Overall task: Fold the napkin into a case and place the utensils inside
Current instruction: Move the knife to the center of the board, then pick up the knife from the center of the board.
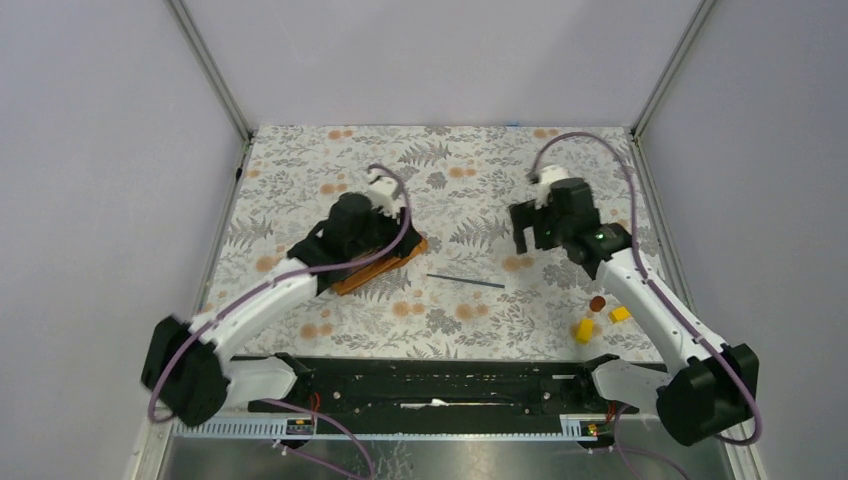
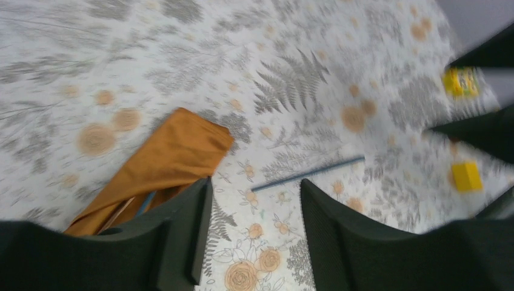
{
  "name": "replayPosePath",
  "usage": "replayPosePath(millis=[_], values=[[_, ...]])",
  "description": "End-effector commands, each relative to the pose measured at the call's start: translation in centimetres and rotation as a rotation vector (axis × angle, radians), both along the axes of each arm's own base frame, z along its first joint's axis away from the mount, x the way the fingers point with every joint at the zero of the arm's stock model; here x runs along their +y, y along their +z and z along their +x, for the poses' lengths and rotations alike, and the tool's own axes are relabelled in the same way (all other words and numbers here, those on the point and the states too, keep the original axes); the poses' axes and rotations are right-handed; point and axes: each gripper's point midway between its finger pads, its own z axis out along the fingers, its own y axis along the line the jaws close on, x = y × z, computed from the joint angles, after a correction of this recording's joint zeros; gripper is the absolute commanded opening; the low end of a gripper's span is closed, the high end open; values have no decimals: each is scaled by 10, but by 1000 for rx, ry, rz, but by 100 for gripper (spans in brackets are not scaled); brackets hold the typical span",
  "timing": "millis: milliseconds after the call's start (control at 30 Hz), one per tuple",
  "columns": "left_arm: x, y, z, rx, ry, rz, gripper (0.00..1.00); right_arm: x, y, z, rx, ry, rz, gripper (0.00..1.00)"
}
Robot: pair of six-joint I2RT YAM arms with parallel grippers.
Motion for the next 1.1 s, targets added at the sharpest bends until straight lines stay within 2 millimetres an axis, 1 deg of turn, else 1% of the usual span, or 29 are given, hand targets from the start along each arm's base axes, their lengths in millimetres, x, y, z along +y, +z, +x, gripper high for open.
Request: replayPosePath(millis=[0,33,67,100,167,200,267,300,367,400,500,600,667,767,900,967,1067], values=[[-85,-26,-22,16,-512,84,53,-64,-12,9,139,-550,240,100],[-99,-43,-30,26,-587,168,53,-68,-14,9,155,-589,293,100],[-111,-57,-36,9,-673,260,52,-67,-15,9,168,-592,351,100],[-119,-76,-42,25,-724,352,52,-66,-15,8,169,-598,388,100],[-131,-105,-43,34,-775,518,49,-63,-14,7,159,-589,433,100],[-134,-120,-43,48,-798,591,47,-62,-15,7,153,-585,440,100],[-140,-142,-37,56,-800,692,45,-67,-19,5,145,-606,426,100],[-147,-146,-34,53,-812,711,44,-70,-21,4,140,-613,414,100],[-152,-156,-31,51,-814,750,44,-76,-25,2,130,-623,391,100],[-156,-158,-29,46,-816,760,44,-77,-27,1,129,-627,381,99],[-158,-167,-29,54,-824,786,43,-79,-28,-1,116,-626,379,100],[-153,-179,-32,81,-834,822,39,-78,-27,-1,110,-623,385,100],[-150,-187,-37,105,-861,837,33,-79,-29,-1,111,-627,379,100],[-142,-195,-41,135,-874,869,27,-81,-33,-2,118,-637,370,100],[-131,-211,-39,175,-863,928,17,-83,-38,-2,128,-645,361,100],[-133,-211,-38,190,-857,933,16,-84,-39,-3,131,-650,360,100],[-146,-193,-41,167,-864,853,20,-86,-39,-3,124,-653,355,100]])
